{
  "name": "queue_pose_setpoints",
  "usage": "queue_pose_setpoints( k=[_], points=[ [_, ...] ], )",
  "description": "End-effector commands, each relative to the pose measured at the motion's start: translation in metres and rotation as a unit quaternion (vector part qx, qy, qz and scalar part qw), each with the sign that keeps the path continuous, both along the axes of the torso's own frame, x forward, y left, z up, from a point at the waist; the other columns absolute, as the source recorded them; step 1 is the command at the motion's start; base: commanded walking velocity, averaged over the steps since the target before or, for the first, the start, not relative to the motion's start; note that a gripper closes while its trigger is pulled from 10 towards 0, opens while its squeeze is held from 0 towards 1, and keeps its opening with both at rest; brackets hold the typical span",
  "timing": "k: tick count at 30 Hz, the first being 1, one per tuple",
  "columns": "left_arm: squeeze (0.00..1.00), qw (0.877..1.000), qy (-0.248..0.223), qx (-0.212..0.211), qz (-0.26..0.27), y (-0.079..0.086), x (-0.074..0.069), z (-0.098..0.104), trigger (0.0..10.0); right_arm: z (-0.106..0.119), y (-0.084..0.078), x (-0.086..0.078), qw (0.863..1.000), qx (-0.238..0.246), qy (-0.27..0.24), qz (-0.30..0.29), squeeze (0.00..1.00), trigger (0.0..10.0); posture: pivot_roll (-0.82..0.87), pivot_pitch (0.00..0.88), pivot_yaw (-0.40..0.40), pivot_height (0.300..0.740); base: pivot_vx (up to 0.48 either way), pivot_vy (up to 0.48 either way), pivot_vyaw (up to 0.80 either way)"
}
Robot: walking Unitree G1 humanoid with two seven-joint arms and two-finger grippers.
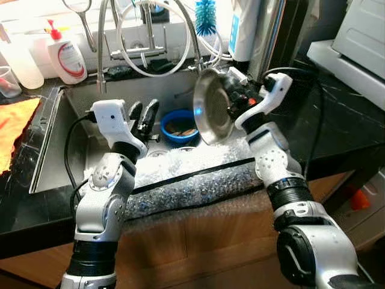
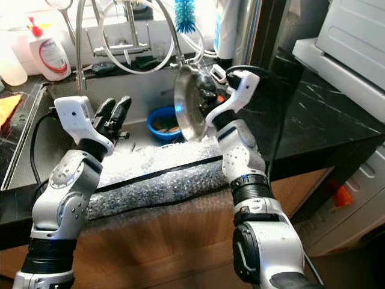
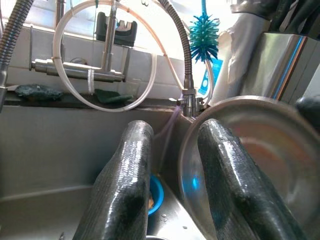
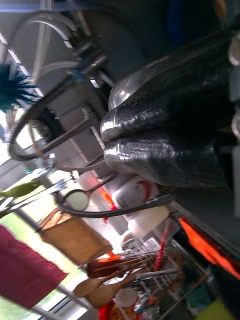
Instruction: Kitchen organization
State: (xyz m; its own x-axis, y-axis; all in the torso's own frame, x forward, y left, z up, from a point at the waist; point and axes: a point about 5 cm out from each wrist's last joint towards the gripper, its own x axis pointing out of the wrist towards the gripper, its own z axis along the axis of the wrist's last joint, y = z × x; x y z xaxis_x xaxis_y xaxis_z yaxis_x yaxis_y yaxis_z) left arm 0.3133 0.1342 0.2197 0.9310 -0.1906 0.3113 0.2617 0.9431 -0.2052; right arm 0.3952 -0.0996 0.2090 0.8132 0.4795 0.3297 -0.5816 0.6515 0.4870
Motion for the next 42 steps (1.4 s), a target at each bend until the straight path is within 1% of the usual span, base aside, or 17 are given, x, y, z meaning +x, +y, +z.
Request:
queue_pose_setpoints(
  k=[1,6,8,12,24,25,26,27,29,30,31,32,33,34,39,41,42],
  points=[
    [0.0,1.0,-0.009,0.015,0.007,0.001,-0.003,0.002,10.0,0.004,0.005,0.003,1.0,-0.018,-0.003,0.006,0.0,10.0,-0.01,0.005,0.012,0.74,0.0,0.0,0.0],
    [0.0,1.0,-0.004,0.017,0.003,0.0,-0.004,0.0,10.0,-0.011,0.004,0.007,0.996,-0.08,0.043,-0.025,0.0,10.0,-0.01,0.006,0.011,0.74,0.0,0.0,0.0],
    [0.0,1.0,-0.001,0.018,0.002,-0.001,-0.004,-0.001,10.0,-0.014,0.005,0.007,0.995,-0.075,0.055,-0.022,0.0,10.0,-0.01,0.005,0.01,0.74,0.0,0.0,0.0],
    [0.0,1.0,0.008,0.024,-0.004,-0.003,-0.004,-0.005,10.0,-0.019,0.006,0.008,0.992,-0.105,0.07,-0.031,0.0,10.0,0.0,0.005,0.008,0.74,0.0,0.0,0.0],
    [0.0,0.999,0.019,0.027,-0.009,-0.005,-0.004,-0.01,10.0,-0.027,0.008,0.008,0.986,-0.137,0.083,-0.036,0.0,10.0,-0.01,0.01,0.008,0.74,0.0,0.0,0.0],
    [0.0,0.999,0.02,0.028,-0.01,-0.005,-0.004,-0.01,10.0,-0.028,0.009,0.008,0.986,-0.138,0.083,-0.033,0.22,10.0,-0.01,0.01,0.008,0.74,0.0,0.0,0.0],
    [0.0,0.999,0.02,0.028,-0.01,-0.005,-0.004,-0.01,10.0,-0.028,0.009,0.007,0.986,-0.139,0.082,-0.033,0.22,10.0,-0.01,0.01,0.008,0.74,0.0,0.0,0.0],
    [0.0,0.999,0.02,0.028,-0.01,-0.006,-0.004,-0.01,10.0,-0.029,0.009,0.007,0.987,-0.136,0.083,-0.032,0.78,10.0,-0.01,0.01,0.007,0.74,0.0,0.0,0.0],
    [0.0,0.999,0.021,0.028,-0.011,-0.006,-0.004,-0.01,10.0,-0.029,0.009,0.007,0.987,-0.134,0.084,-0.033,0.78,10.0,-0.01,0.011,0.008,0.74,0.0,0.0,0.0],
    [0.0,0.999,0.021,0.027,-0.012,-0.006,-0.004,-0.011,10.0,-0.03,0.009,0.007,0.986,-0.137,0.084,-0.033,0.98,10.0,-0.01,0.012,0.008,0.74,0.0,0.0,0.0],
    [0.0,0.999,0.021,0.027,-0.012,-0.006,-0.004,-0.011,10.0,-0.03,0.01,0.007,0.986,-0.14,0.084,-0.033,0.98,10.0,-0.01,0.012,0.008,0.74,0.0,0.0,0.0],
    [0.0,0.999,0.021,0.027,-0.012,-0.006,-0.004,-0.011,10.0,-0.03,0.01,0.007,0.986,-0.142,0.081,-0.031,0.9,10.0,-0.01,0.013,0.008,0.74,0.0,0.0,0.0],
    [0.0,0.999,0.022,0.027,-0.012,-0.006,-0.004,-0.011,10.0,-0.03,0.011,0.007,0.986,-0.144,0.079,-0.03,0.76,10.0,-0.01,0.013,0.008,0.74,0.0,0.0,0.0],
    [0.0,0.999,0.022,0.027,-0.012,-0.007,-0.004,-0.011,10.0,-0.028,0.01,0.007,0.986,-0.147,0.075,-0.037,0.0,10.0,-0.01,0.012,0.008,0.74,0.0,0.0,0.0],
    [0.0,1.0,0.011,0.026,-0.001,-0.004,-0.004,-0.008,10.0,-0.012,0.005,0.011,0.986,-0.142,0.036,-0.076,0.0,10.0,-0.01,0.014,0.009,0.74,0.0,0.0,0.0],
    [0.0,0.999,-0.008,0.038,0.031,0.003,-0.004,-0.005,10.0,0.003,-0.002,0.012,0.974,-0.178,-0.02,-0.137,0.0,10.0,-0.01,0.014,0.009,0.74,0.0,0.0,0.0],
    [0.0,0.998,-0.012,0.041,0.038,0.005,-0.004,-0.004,10.0,0.007,-0.003,0.012,0.971,-0.183,-0.032,-0.148,0.0,10.0,-0.01,0.017,0.011,0.74,0.0,0.0,0.0]
  ],
)
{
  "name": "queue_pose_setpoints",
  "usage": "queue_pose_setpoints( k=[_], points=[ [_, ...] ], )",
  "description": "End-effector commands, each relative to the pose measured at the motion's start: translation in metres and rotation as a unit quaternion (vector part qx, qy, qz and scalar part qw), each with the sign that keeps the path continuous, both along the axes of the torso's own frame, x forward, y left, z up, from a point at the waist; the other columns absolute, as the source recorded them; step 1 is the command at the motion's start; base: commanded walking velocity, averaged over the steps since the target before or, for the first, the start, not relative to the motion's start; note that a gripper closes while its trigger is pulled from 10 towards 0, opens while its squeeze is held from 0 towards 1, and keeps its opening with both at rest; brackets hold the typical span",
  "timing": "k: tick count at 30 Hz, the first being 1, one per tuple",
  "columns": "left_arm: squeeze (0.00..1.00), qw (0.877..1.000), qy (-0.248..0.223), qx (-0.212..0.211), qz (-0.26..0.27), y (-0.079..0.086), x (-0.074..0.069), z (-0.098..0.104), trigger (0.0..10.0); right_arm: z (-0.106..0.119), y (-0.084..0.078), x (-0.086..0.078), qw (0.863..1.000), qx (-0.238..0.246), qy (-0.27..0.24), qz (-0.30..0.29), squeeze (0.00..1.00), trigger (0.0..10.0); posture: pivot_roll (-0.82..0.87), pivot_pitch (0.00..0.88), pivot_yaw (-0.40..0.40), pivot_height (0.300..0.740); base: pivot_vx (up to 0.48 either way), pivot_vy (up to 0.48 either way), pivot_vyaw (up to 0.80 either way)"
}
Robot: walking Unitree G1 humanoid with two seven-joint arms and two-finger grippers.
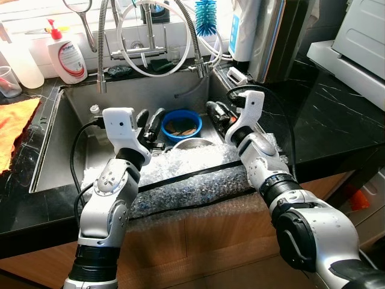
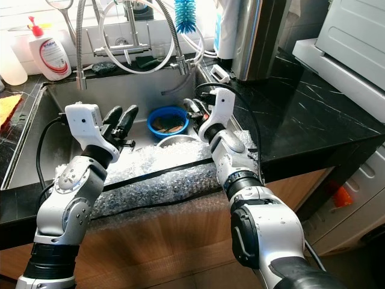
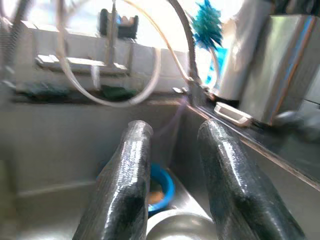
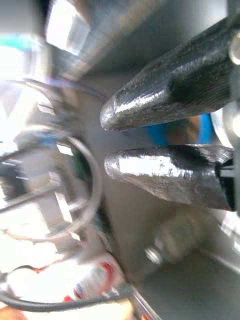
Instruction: Kitchen organization
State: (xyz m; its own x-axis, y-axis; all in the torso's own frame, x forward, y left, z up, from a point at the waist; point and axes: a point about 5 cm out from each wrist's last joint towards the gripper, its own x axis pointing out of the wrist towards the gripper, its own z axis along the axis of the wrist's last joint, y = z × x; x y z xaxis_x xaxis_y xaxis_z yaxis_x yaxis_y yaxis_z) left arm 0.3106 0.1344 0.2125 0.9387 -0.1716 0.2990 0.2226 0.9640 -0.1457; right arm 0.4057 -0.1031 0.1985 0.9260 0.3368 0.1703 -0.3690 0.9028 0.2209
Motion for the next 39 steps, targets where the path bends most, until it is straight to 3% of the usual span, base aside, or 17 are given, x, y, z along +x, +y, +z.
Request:
queue_pose_setpoints(
  k=[1,3,7,19,22,27,32,39],
  points=[
    [0.0,0.999,-0.023,0.027,0.027,0.007,-0.002,0.005,10.0,0.022,-0.002,0.0,0.997,-0.025,-0.065,-0.023,0.0,10.0,-0.01,0.018,0.011,0.74,0.0,0.0,0.0],
    [0.0,0.993,-0.055,0.085,0.059,0.014,-0.004,0.011,10.0,0.038,-0.009,-0.008,0.986,-0.052,-0.144,-0.059,0.0,10.0,-0.02,0.021,0.012,0.74,0.0,0.0,0.0],
    [0.0,0.988,-0.071,0.11,0.083,0.024,-0.005,0.013,10.0,0.046,-0.023,-0.026,0.973,-0.056,-0.194,-0.115,0.0,10.0,-0.03,0.026,0.014,0.74,0.0,0.0,0.0],
    [0.0,0.983,-0.065,0.134,0.11,0.036,-0.012,0.0,10.0,0.011,-0.052,-0.078,0.953,-0.091,-0.172,-0.233,0.0,10.0,-0.04,0.029,0.021,0.74,0.0,0.0,0.0],
    [0.0,0.983,-0.061,0.134,0.11,0.035,-0.014,-0.004,10.0,-0.004,-0.054,-0.093,0.954,-0.08,-0.136,-0.253,0.0,10.0,-0.05,0.032,0.022,0.74,0.0,0.0,0.0],
    [0.0,0.983,-0.064,0.134,0.109,0.033,-0.014,-0.003,10.0,-0.009,-0.047,-0.102,0.958,-0.076,-0.11,-0.252,0.0,10.0,-0.04,0.03,0.026,0.74,0.0,0.0,0.0],
    [0.0,0.982,-0.067,0.135,0.11,0.034,-0.014,-0.002,10.0,-0.003,-0.042,-0.099,0.959,-0.077,-0.107,-0.249,0.0,10.0,-0.03,0.023,0.02,0.74,0.0,0.0,0.0],
    [0.0,0.982,-0.065,0.14,0.107,0.031,-0.015,-0.005,10.0,0.002,-0.04,-0.098,0.96,-0.085,-0.11,-0.245,0.0,10.0,-0.03,0.018,0.016,0.74,0.0,0.0,0.73]
  ],
)
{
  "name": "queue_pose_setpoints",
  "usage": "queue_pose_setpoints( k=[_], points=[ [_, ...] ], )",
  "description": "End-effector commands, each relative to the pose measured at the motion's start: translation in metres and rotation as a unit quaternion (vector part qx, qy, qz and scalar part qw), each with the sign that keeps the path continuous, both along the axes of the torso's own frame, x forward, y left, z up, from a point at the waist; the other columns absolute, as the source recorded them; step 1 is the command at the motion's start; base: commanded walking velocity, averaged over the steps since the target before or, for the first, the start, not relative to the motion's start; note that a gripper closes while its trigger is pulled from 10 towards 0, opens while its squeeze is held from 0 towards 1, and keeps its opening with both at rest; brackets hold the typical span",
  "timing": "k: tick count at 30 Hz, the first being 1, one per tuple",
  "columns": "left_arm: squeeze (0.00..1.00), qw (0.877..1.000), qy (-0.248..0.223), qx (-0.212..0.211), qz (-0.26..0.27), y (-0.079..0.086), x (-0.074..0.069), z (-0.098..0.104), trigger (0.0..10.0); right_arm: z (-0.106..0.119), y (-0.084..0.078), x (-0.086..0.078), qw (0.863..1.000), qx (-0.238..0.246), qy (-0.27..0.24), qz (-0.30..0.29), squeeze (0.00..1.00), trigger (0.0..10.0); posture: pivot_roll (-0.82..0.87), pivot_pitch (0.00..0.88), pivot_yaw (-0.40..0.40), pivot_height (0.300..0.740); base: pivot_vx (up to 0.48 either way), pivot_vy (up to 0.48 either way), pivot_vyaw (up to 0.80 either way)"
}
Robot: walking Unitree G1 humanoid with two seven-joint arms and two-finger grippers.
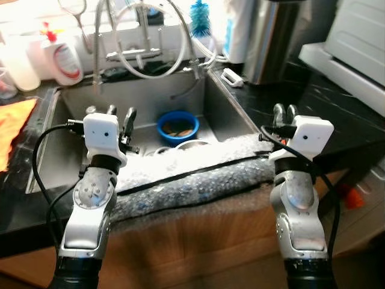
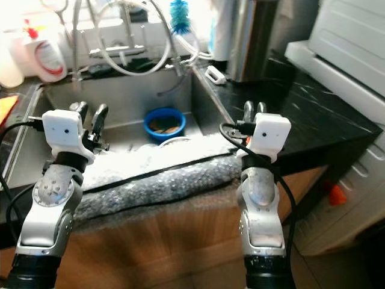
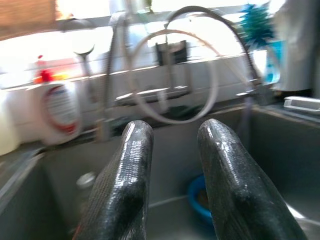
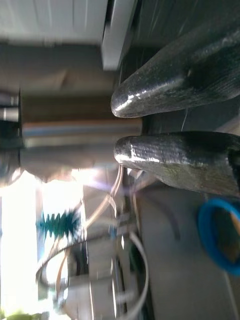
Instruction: Kitchen organization
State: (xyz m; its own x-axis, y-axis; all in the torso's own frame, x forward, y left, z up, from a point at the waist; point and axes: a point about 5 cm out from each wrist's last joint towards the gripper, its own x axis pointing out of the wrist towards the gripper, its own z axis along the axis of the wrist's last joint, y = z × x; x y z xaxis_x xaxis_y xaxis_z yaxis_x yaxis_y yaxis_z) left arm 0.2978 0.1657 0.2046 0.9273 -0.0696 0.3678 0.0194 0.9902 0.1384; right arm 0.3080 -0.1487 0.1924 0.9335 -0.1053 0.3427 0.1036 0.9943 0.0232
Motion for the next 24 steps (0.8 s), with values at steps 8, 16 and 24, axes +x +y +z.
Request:
queue_pose_setpoints(
  k=[8,16,24],
  points=[
    [0.0,1.0,-0.017,0.012,-0.003,-0.0042,-0.0006,0.0051,10.0,0.0085,0.005,0.0014,1.0,-0.007,-0.001,0.005,0.0,10.0,-0.04,0.032,0.017,0.74,0.0,0.0,0.8],
    [0.0,1.0,-0.02,0.018,-0.012,-0.0095,-0.0002,0.0054,10.0,0.0105,0.0061,0.0028,1.0,-0.008,-0.002,0.007,0.0,10.0,-0.04,0.044,0.019,0.74,0.0,0.0,0.8],
    [0.0,1.0,-0.02,0.019,-0.013,-0.01,0.0004,0.0055,10.0,0.0097,0.0094,0.0035,1.0,-0.005,0.003,0.016,0.0,10.0,-0.04,0.048,0.018,0.74,0.0,0.0,0.74]
  ],
)
